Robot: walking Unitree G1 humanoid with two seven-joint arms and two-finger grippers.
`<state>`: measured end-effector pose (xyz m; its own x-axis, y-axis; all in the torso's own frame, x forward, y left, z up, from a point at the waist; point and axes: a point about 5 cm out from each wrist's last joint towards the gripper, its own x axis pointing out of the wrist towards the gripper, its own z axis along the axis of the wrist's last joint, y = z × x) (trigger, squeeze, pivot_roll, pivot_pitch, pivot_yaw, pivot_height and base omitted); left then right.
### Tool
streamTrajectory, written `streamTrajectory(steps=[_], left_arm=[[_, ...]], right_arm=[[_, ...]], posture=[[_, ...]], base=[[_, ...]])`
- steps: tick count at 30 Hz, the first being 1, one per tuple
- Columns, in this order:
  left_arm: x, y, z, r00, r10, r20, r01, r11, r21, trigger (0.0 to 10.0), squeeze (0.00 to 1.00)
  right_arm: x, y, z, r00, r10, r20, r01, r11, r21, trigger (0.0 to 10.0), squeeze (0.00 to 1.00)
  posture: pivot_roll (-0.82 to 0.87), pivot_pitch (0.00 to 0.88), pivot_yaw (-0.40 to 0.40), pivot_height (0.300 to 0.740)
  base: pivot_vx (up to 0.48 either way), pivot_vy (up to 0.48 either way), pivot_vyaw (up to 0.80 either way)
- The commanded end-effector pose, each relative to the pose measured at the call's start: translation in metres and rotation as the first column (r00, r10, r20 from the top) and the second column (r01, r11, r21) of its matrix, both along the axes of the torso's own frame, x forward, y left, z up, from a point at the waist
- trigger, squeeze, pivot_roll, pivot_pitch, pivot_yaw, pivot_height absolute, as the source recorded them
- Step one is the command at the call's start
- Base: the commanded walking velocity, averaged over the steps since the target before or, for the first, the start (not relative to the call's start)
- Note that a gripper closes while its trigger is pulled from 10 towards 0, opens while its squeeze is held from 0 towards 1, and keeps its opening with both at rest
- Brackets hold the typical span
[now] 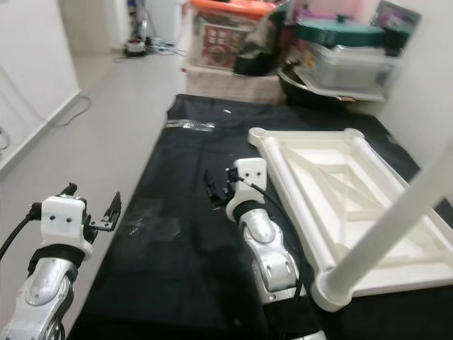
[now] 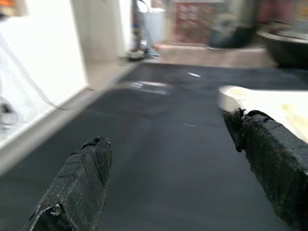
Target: Building children table
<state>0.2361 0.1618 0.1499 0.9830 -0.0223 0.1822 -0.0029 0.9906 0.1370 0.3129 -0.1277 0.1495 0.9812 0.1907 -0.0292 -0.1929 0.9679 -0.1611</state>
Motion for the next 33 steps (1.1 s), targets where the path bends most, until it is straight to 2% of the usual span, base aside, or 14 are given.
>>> streamTrajectory(steps=[1,5,8,11,14,16,17,20,22,23,25,29,30,33], left_arm=[[-0.001,-0.003,-0.002,1.0,-0.009,-0.007,0.009,1.0,0.003,10.0,0.0],[0.0,-0.002,-0.004,1.0,-0.002,-0.016,0.002,1.0,0.01,10.0,0.0],[0.001,-0.003,-0.004,1.0,-0.001,-0.017,0.001,1.0,0.011,10.0,0.0],[0.001,-0.003,-0.005,1.0,-0.001,-0.016,0.001,1.0,0.01,10.0,0.0],[0.002,-0.005,-0.006,1.0,-0.008,-0.019,0.008,1.0,0.014,10.0,0.0],[0.002,-0.007,-0.006,1.0,-0.013,-0.018,0.013,1.0,0.016,10.0,0.0],[0.002,-0.007,-0.006,1.0,-0.013,-0.018,0.013,1.0,0.016,10.0,0.0],[0.001,-0.005,-0.007,1.0,-0.007,-0.023,0.007,1.0,0.028,10.0,0.0],[0.001,-0.005,-0.007,1.0,-0.007,-0.023,0.007,1.0,0.028,10.0,0.0],[0.001,-0.004,-0.007,1.0,-0.005,-0.024,0.005,1.0,0.03,10.0,0.0],[0.001,-0.004,-0.009,1.0,-0.005,-0.031,0.006,0.999,0.034,10.0,0.0],[0.005,-0.008,-0.012,0.999,-0.01,-0.037,0.011,0.999,0.036,10.0,0.0],[0.005,-0.008,-0.012,0.999,-0.01,-0.037,0.011,0.999,0.036,10.0,0.0],[0.005,-0.011,-0.01,0.999,-0.021,-0.034,0.023,0.999,0.043,10.0,0.0]], right_arm=[[0.003,0.0,0.001,1.0,-0.001,0.008,0.002,1.0,-0.008,10.0,0.0],[0.009,-0.002,0.002,1.0,-0.025,0.005,0.025,0.999,-0.03,10.0,0.0],[0.019,-0.007,-0.003,0.996,-0.073,-0.043,0.07,0.996,-0.059,10.0,0.0],[0.021,-0.008,-0.005,0.995,-0.083,-0.056,0.079,0.994,-0.072,10.0,0.0],[0.028,-0.019,-0.012,0.984,-0.148,-0.1,0.139,0.986,-0.095,10.0,0.0],[0.034,-0.032,-0.014,0.969,-0.21,-0.132,0.199,0.976,-0.092,10.0,0.0],[0.034,-0.032,-0.014,0.969,-0.21,-0.132,0.199,0.976,-0.092,10.0,0.0],[0.041,-0.054,-0.015,0.949,-0.275,-0.153,0.258,0.959,-0.118,10.0,0.0],[0.041,-0.054,-0.015,0.949,-0.275,-0.153,0.258,0.959,-0.118,10.0,0.0],[0.042,-0.06,-0.016,0.943,-0.286,-0.168,0.267,0.956,-0.125,10.0,0.0],[0.04,-0.065,-0.028,0.934,-0.264,-0.24,0.225,0.958,-0.176,10.0,0.0],[0.034,-0.071,-0.049,0.891,-0.237,-0.388,0.228,0.971,-0.071,10.0,0.0],[0.034,-0.071,-0.049,0.891,-0.237,-0.388,0.228,0.971,-0.071,10.0,0.0],[0.031,-0.088,-0.062,0.841,-0.288,-0.458,0.301,0.952,-0.047,10.0,0.0]], posture=[[0.06,0.0,-0.067,0.74],[0.06,0.0,-0.077,0.74],[0.06,0.0,-0.081,0.74],[0.07,0.0,-0.082,0.74],[0.07,0.0,-0.085,0.74],[0.08,0.0,-0.089,0.74],[0.08,0.0,-0.089,0.74],[0.08,0.0,-0.097,0.74],[0.08,0.0,-0.097,0.74],[0.08,0.0,-0.097,0.74],[0.08,0.0,-0.093,0.74],[0.07,0.0,-0.09,0.74],[0.07,0.0,-0.09,0.74],[0.08,0.0,-0.091,0.74]], base=[[0.3,0.0,0.0],[0.0,0.0,0.0],[0.0,0.0,0.0],[0.0,0.0,0.0],[0.0,0.0,0.0],[0.0,0.0,0.0],[0.0,0.0,0.0],[0.0,0.0,0.0],[0.0,0.0,0.0],[0.0,0.0,0.0],[0.0,0.0,0.0],[0.0,0.0,0.0],[0.0,0.0,0.0],[0.0,0.0,0.0]])
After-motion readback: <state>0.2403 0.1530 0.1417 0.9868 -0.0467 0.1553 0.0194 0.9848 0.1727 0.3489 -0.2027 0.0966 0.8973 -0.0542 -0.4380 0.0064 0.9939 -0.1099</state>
